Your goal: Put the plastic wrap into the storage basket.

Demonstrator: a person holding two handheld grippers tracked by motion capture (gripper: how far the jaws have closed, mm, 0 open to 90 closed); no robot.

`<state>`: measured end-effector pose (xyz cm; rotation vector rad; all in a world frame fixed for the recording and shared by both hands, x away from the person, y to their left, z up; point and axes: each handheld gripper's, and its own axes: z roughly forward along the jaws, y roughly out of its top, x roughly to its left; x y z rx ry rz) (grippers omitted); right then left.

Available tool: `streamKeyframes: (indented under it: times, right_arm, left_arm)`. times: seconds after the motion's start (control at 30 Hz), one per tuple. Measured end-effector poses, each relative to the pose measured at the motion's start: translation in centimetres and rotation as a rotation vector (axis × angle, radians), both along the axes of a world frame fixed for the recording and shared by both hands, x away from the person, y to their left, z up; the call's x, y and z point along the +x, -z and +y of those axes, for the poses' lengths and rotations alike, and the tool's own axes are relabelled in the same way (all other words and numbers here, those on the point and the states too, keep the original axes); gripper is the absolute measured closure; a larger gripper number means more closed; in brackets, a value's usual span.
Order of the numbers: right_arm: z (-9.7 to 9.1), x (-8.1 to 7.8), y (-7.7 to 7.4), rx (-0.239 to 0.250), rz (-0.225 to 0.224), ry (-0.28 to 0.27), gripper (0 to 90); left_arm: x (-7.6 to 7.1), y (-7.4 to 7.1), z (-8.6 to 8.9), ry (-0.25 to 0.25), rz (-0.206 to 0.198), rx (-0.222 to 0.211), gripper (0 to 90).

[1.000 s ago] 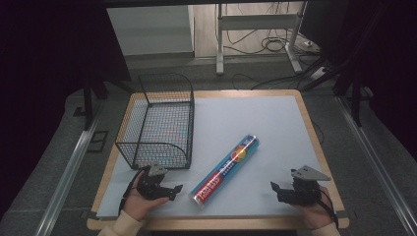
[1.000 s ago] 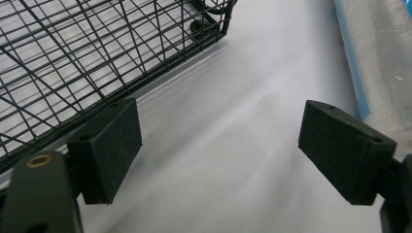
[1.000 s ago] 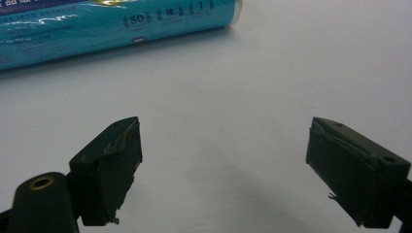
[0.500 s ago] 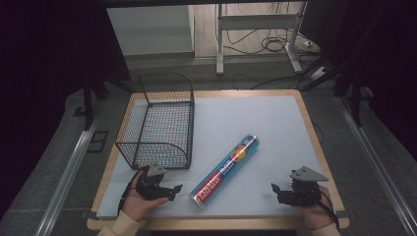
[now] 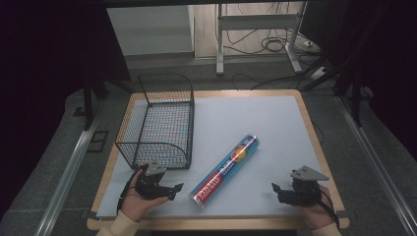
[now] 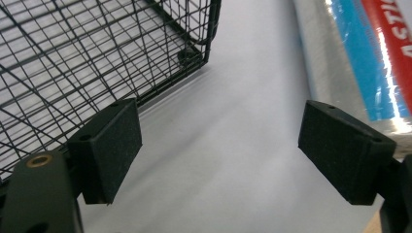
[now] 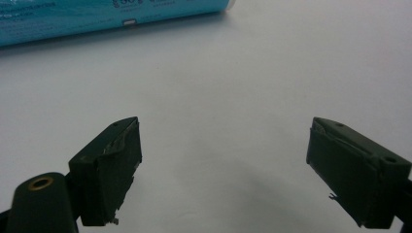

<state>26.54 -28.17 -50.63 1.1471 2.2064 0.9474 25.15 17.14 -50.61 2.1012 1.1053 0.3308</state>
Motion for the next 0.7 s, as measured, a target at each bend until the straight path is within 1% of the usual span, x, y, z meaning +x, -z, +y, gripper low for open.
streamKeyframes:
  times: [0.2,0.33,0.37,0.43,0.6,0.7]
  right_arm:
    - [-0.1,0.1,0.0,0.004,0.001,0.007,13.2]
    - [-0.1,0.1,0.1,0.006,0.003,0.008,13.2]
    - [-0.1,0.1,0.1,0.006,0.003,0.008,13.2]
    - [-0.1,0.1,0.0,0.007,0.002,0.009,13.2]
    - [-0.1,0.0,0.0,0.007,0.003,0.007,13.2]
    - [-0.2,0.0,0.0,0.007,0.004,0.011,13.2]
  left_arm:
    - [0.0,-0.6,-0.3,0.005,-0.003,-0.012,15.8]
    - [-0.2,-1.6,-0.7,0.014,-0.01,-0.014,15.8]
    - [-0.2,-1.6,-0.7,0.014,-0.01,-0.014,15.9]
    - [-0.3,-2.2,-1.0,0.021,-0.009,-0.023,15.8]
    - [-0.3,-2.7,-1.5,0.032,-0.002,-0.024,15.8]
    - [-0.2,-3.1,-2.1,0.04,0.004,-0.028,15.8]
